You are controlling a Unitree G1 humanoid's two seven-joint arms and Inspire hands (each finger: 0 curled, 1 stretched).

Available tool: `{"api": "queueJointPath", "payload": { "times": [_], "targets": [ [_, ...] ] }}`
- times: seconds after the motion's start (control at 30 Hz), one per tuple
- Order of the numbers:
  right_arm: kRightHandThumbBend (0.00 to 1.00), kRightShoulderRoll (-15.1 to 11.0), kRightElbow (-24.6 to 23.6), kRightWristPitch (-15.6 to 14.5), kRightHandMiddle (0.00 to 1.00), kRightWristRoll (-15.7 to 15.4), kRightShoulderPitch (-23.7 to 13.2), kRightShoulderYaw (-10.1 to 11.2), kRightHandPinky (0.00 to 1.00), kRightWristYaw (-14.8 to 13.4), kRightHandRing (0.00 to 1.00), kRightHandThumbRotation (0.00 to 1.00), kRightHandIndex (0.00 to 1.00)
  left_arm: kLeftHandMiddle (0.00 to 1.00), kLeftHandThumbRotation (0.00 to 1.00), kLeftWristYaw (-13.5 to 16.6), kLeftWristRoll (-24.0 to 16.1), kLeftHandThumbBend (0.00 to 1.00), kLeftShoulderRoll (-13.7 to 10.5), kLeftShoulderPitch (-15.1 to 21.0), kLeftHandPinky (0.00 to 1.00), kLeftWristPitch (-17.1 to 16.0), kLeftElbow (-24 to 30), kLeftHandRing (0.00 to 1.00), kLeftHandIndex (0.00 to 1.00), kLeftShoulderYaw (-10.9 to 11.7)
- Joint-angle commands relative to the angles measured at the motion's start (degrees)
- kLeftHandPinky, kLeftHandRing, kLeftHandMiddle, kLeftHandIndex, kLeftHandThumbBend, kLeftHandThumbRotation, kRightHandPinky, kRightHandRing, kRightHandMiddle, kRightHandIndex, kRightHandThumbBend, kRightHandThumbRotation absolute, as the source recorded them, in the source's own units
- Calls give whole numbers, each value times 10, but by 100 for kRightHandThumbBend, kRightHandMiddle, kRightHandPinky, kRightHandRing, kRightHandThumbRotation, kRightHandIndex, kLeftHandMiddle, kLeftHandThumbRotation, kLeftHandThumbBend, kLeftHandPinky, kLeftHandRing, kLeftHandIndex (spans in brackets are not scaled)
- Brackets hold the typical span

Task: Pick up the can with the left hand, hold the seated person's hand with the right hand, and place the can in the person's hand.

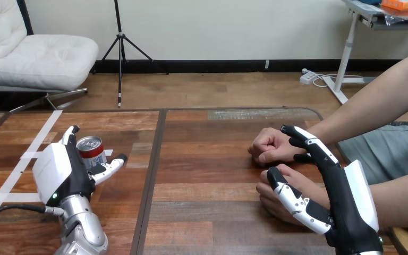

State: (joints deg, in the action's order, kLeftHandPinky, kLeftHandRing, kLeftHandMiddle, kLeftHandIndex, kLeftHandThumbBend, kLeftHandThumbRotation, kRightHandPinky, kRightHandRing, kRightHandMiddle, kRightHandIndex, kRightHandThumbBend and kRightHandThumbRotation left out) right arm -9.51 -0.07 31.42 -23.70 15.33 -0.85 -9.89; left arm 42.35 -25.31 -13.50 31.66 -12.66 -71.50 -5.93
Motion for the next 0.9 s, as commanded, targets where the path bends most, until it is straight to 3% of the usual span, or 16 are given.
{"api": "queueJointPath", "payload": {
  "times": [0.0, 0.5, 0.87],
  "targets": [
    [47, -11, -36, 1, 86, 6, -15, 8, 74, 3, 84, 48, 83, 85, 32, 7, 3, 79, -15, 52, 70, -4, 1, 79, 85, -2],
    [46, -14, -36, 5, 86, 6, -11, 12, 74, 6, 84, 46, 83, 83, 29, 7, 19, 77, -14, 60, 69, -1, -2, 77, 85, 6],
    [46, -17, -35, 9, 86, 11, -8, 16, 74, 10, 84, 46, 83, 80, 24, 12, 48, 77, -10, 62, 66, -19, -6, 75, 82, 21]
  ]
}}
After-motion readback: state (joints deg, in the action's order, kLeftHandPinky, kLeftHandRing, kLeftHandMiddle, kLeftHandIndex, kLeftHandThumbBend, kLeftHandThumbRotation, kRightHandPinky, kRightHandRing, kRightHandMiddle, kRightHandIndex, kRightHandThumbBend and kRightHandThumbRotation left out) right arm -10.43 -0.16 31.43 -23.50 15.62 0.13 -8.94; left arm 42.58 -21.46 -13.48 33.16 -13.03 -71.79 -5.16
